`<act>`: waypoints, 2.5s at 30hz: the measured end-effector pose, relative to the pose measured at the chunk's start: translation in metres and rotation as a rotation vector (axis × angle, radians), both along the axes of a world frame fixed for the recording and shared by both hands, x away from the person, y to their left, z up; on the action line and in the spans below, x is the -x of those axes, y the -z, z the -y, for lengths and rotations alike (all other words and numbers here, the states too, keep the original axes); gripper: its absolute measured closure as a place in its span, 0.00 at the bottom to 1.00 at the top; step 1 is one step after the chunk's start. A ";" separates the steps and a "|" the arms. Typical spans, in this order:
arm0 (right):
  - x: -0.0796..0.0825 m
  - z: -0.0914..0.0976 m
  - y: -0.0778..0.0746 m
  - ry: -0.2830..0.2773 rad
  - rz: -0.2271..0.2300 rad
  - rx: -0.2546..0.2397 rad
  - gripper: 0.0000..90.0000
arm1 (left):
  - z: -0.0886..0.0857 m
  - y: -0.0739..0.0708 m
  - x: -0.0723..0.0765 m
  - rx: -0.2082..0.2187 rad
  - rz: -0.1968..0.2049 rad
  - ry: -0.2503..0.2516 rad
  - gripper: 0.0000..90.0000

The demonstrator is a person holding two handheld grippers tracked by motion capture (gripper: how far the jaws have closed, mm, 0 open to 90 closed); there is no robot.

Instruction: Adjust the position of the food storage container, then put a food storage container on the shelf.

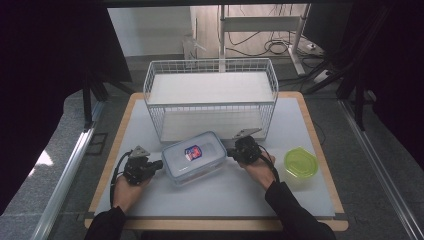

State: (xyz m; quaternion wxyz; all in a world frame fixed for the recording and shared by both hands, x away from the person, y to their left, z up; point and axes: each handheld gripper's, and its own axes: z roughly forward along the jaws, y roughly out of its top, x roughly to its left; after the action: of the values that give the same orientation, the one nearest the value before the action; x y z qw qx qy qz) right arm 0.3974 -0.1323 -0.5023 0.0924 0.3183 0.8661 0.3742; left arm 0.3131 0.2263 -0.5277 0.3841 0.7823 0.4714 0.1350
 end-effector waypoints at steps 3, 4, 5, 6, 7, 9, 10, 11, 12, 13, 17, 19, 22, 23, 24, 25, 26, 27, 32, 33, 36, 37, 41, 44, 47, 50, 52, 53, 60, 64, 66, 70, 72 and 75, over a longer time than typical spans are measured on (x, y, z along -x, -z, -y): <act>0.004 0.003 0.002 -0.009 -0.016 0.009 1.00 | 0.006 0.002 -0.006 -0.017 -0.010 0.014 0.99; 0.010 0.006 0.001 -0.009 -0.017 0.019 1.00 | 0.012 0.002 -0.010 -0.042 -0.002 0.017 0.99; 0.012 0.008 0.000 -0.009 -0.013 0.021 1.00 | 0.012 0.002 -0.010 -0.042 -0.002 0.017 0.99; 0.015 0.011 -0.001 -0.009 -0.012 0.024 1.00 | 0.015 0.003 -0.015 -0.027 -0.007 0.030 1.00; 0.015 0.011 -0.001 -0.009 -0.012 0.024 1.00 | 0.015 0.003 -0.015 -0.027 -0.007 0.030 1.00; 0.023 0.017 -0.002 -0.001 -0.027 0.019 1.00 | 0.019 0.003 -0.018 -0.026 -0.008 0.039 1.00; 0.026 0.019 -0.002 -0.001 -0.031 0.017 1.00 | 0.023 0.003 -0.019 -0.027 -0.008 0.045 1.00; 0.026 0.019 -0.002 -0.001 -0.031 0.017 1.00 | 0.023 0.003 -0.019 -0.027 -0.008 0.045 1.00; 0.031 0.023 -0.003 0.004 -0.031 0.025 1.00 | 0.025 0.003 -0.020 -0.016 -0.016 0.054 1.00; 0.031 0.023 -0.003 0.004 -0.031 0.025 1.00 | 0.025 0.003 -0.020 -0.016 -0.016 0.054 1.00; 0.042 0.032 -0.005 0.027 -0.023 0.041 1.00 | 0.033 0.003 -0.020 -0.016 -0.020 0.085 1.00; 0.044 0.035 -0.006 0.039 -0.018 0.046 1.00 | 0.040 0.002 -0.021 -0.014 -0.023 0.104 1.00; 0.050 0.047 -0.007 0.074 -0.013 0.058 1.00 | 0.055 0.001 -0.023 -0.038 -0.012 0.131 1.00; 0.050 0.047 -0.007 0.074 -0.013 0.058 1.00 | 0.055 0.001 -0.023 -0.038 -0.012 0.131 1.00; 0.051 0.049 -0.007 0.082 -0.016 0.058 1.00 | 0.059 0.001 -0.025 -0.037 -0.011 0.139 1.00; 0.054 0.055 -0.007 0.097 -0.011 0.061 1.00 | 0.062 0.001 -0.025 -0.036 -0.011 0.144 1.00; 0.055 0.057 -0.007 0.108 -0.014 0.058 1.00 | 0.066 0.001 -0.027 -0.037 -0.011 0.150 1.00; 0.055 0.057 -0.007 0.108 -0.014 0.058 1.00 | 0.066 0.001 -0.027 -0.037 -0.011 0.150 1.00; 0.058 0.062 -0.011 0.116 0.020 0.077 0.96 | 0.059 -0.003 -0.025 -0.026 -0.010 0.149 0.89; 0.059 0.062 -0.012 0.119 0.033 0.083 0.94 | 0.053 -0.006 -0.023 -0.007 -0.007 0.145 0.86; 0.062 0.067 -0.018 0.133 0.061 0.070 0.86 | 0.043 -0.012 -0.013 -0.012 0.026 0.128 0.75; 0.062 0.067 -0.018 0.133 0.061 0.070 0.86 | 0.043 -0.012 -0.013 -0.012 0.026 0.128 0.72; 0.071 0.076 -0.024 0.148 0.096 0.054 0.72 | 0.032 -0.017 0.005 -0.050 0.074 0.126 0.58; 0.077 0.082 -0.028 0.152 0.120 0.036 0.63 | 0.030 -0.019 0.015 -0.069 0.103 0.131 0.44; 0.080 0.085 -0.029 0.153 0.125 0.027 0.57 | 0.029 -0.019 0.020 -0.091 0.120 0.139 0.33; 0.086 0.091 -0.030 0.150 0.131 0.006 0.44 | 0.024 -0.017 0.032 -0.083 0.129 0.145 0.23; 0.089 0.093 -0.029 0.150 0.143 0.005 0.37 | 0.022 -0.017 0.036 -0.072 0.123 0.150 0.15; 0.089 0.093 -0.029 0.150 0.143 0.005 0.37 | 0.022 -0.017 0.036 -0.072 0.123 0.150 0.12; 0.097 0.095 -0.022 0.139 0.126 -0.011 0.23 | 0.016 -0.013 0.049 -0.062 0.105 0.170 0.03; 0.095 0.096 -0.019 0.137 0.109 -0.021 0.19 | 0.015 -0.014 0.049 -0.057 0.131 0.164 0.01; 0.095 0.096 -0.020 0.132 0.105 -0.036 0.16 | 0.014 -0.012 0.047 -0.059 0.142 0.165 0.00; 0.093 0.096 -0.019 0.122 0.089 -0.060 0.12 | 0.013 -0.011 0.046 -0.042 0.153 0.160 0.00; 0.092 0.096 -0.019 0.124 0.087 -0.070 0.08 | 0.013 -0.011 0.045 -0.041 0.145 0.157 0.00; 0.092 0.095 -0.019 0.131 0.093 -0.072 0.06 | 0.013 -0.012 0.045 -0.048 0.130 0.151 0.00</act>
State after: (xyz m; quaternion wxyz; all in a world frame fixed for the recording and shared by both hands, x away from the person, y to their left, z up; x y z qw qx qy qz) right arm 0.3055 -0.2273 -0.4831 0.1453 0.3595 0.8242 0.4127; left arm 0.2677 0.2130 -0.5162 0.4039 0.8144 0.3817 0.1672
